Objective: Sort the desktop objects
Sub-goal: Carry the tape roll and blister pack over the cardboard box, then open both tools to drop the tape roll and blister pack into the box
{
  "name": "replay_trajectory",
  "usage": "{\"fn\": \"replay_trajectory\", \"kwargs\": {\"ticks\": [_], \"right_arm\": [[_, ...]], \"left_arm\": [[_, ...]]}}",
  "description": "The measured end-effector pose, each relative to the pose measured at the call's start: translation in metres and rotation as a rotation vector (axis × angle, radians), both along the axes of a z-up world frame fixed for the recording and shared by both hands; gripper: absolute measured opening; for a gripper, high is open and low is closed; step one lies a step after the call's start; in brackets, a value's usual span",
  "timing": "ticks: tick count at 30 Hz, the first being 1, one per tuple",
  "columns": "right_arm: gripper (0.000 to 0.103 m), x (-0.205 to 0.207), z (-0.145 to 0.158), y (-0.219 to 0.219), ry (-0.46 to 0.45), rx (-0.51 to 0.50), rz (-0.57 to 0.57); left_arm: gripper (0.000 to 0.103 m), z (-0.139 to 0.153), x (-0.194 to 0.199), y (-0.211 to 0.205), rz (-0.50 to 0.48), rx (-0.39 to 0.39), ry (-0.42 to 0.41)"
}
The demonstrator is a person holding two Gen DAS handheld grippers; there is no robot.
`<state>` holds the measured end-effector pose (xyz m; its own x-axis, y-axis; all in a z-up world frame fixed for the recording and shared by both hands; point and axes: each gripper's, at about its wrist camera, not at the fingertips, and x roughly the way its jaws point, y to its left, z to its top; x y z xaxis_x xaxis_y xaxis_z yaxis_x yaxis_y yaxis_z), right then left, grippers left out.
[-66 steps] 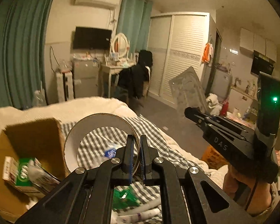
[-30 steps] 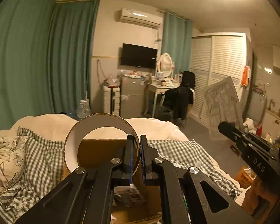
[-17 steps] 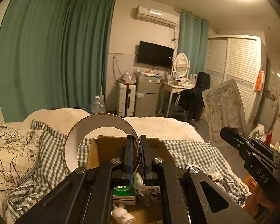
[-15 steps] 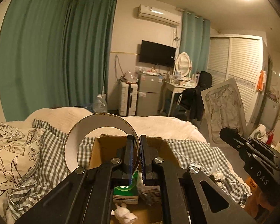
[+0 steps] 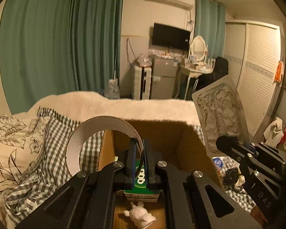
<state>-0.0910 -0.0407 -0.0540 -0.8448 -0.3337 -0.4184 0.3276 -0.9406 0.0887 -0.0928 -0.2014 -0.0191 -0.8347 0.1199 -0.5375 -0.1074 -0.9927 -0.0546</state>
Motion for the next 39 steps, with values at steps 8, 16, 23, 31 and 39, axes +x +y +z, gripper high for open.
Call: {"fn": "replay_trajectory", "kwargs": {"ticks": [8,16,23,31,39], "right_arm": [[0.007,-0.032,-0.032,-0.005,-0.115,0.031,0.040],[0.007,-0.045,-0.052,-0.004,-0.201,0.056,0.025],[0.023,-0.038,-0.051,-0.011,-0.207,0.062,0.014],[0.051,-0.026,-0.040,-0.006,-0.171,0.036,0.003],[0.069,-0.006,-0.017,0.013,-0.099,-0.014,-0.041]], "left_arm": [[0.006,-0.035,-0.025,-0.005,0.024,-0.045,-0.087],[0.006,-0.054,-0.037,0.001,0.034,-0.082,-0.153],[0.012,-0.048,-0.033,0.004,0.032,-0.082,-0.136],[0.059,-0.035,-0.025,0.007,0.064,-0.084,-0.098],[0.075,-0.014,-0.009,0.019,0.047,-0.086,-0.036]]}}
